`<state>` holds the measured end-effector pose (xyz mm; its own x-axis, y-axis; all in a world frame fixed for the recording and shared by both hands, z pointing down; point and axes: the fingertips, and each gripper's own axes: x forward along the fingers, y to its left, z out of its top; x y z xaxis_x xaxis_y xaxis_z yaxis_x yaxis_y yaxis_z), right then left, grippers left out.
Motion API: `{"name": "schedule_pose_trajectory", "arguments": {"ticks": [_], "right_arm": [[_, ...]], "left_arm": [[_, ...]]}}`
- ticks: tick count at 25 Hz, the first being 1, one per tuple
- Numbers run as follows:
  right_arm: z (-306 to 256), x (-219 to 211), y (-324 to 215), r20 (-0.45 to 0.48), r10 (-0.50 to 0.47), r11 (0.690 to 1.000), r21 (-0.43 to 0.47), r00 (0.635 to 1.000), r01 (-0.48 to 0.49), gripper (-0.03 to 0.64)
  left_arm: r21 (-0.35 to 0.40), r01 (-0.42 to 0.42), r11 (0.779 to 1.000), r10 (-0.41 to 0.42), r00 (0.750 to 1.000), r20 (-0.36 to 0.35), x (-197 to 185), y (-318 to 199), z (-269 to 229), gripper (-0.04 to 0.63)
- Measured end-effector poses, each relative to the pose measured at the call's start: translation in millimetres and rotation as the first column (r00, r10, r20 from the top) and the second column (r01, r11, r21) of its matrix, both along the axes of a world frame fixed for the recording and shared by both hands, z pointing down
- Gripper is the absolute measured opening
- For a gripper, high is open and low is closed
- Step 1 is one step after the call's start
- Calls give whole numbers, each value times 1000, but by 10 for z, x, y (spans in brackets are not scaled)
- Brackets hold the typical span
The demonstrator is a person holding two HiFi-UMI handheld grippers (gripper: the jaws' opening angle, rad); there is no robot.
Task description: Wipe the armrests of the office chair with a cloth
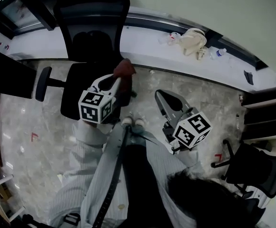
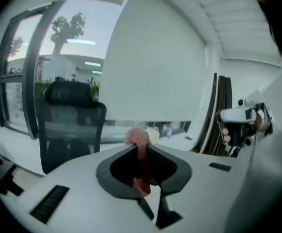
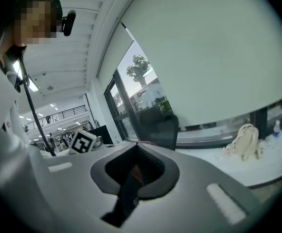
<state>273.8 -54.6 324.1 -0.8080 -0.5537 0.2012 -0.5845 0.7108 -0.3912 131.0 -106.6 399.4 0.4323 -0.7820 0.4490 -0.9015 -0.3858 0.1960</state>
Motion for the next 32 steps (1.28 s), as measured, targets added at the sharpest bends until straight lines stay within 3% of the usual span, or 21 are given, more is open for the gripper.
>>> {"name": "schedule_pose_trajectory", "arguments": {"ticks": [2, 4, 8, 12, 24, 32], "right_arm": [[-247, -45, -82, -26, 24, 995, 96, 999, -21, 2], [-462, -89, -135, -40, 52, 983, 176, 998, -44, 2], [-780, -137, -161, -25, 88, 960, 268, 996, -78, 2], [-897, -134, -147, -35, 86, 948, 311, 996, -71, 2], [-872, -90, -155, -27, 69, 949, 309, 997, -57, 0], [-814, -126, -191, -29, 55, 955, 294, 998, -44, 0]], "left_arm": [[155, 58, 986, -53, 998, -36, -53, -24, -540, 48], [265, 98, 959, -88, 995, -49, -85, 28, -972, 48], [359, 151, 921, -131, 988, -80, -72, 231, -1421, 48], [357, 157, 921, -135, 987, -88, 22, 350, -1517, 48], [354, 162, 921, -130, 985, -112, 65, 358, -1524, 48], [355, 144, 924, -129, 989, -67, 86, 316, -1516, 48]]}}
